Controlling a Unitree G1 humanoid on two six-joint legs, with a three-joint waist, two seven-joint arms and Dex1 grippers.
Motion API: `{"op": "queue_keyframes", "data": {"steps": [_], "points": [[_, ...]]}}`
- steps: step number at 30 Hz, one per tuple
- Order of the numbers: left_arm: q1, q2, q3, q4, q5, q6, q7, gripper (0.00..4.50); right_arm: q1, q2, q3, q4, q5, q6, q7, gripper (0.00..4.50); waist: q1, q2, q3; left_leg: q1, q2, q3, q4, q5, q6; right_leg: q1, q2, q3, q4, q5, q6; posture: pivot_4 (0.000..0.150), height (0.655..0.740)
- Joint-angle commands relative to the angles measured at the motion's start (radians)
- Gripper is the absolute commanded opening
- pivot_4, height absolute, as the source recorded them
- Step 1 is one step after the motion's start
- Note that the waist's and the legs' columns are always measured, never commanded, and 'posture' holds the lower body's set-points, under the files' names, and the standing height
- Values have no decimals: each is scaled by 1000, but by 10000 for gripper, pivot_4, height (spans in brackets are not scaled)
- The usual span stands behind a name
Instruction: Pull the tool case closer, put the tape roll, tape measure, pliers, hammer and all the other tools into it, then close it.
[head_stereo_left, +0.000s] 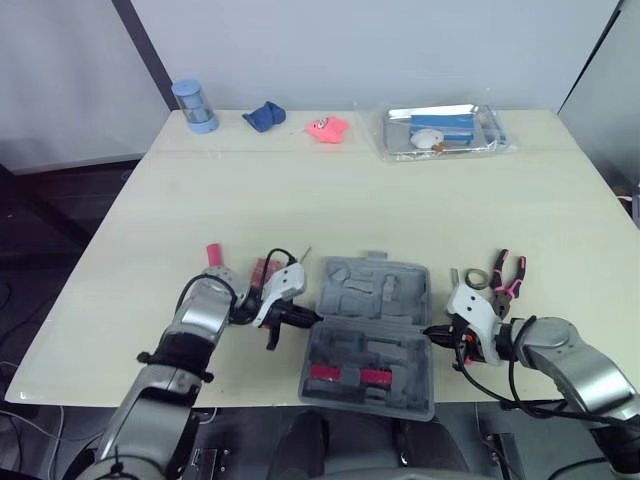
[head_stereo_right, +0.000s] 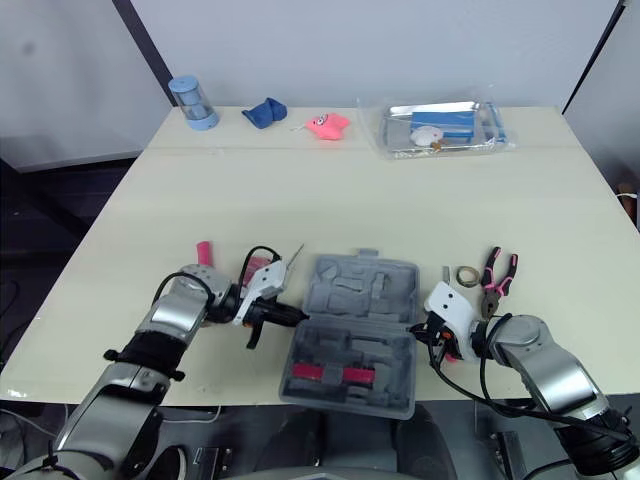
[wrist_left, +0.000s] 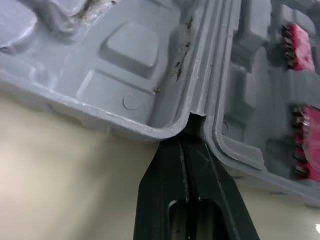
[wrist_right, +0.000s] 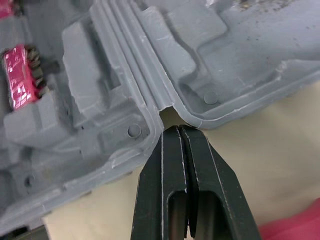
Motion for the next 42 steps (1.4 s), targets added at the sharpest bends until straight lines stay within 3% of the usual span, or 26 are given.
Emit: {"op": "queue_keyframes", "data": {"steps": [1,13,42], "points": [[30,17,-18,-103,-43,34,-1,0,1,-5,-3,-67,40,4,22,229,1,0,0,0,0,0,0,0,0,0,0,0,0,0,0,1500,7400],[111,60,-54,-186,-74,60,17,0,16,-25,19,-94,62,40,33,229,10,0,0,0,0,0,0,0,0,0,0,0,0,0,0,1500,7400],[107,80,-102,-184,-100,43,39,0,25,-44,21,-67,46,19,29,229,14,0,0,0,0,0,0,0,0,0,0,0,0,0,0,1500,7400]]}}
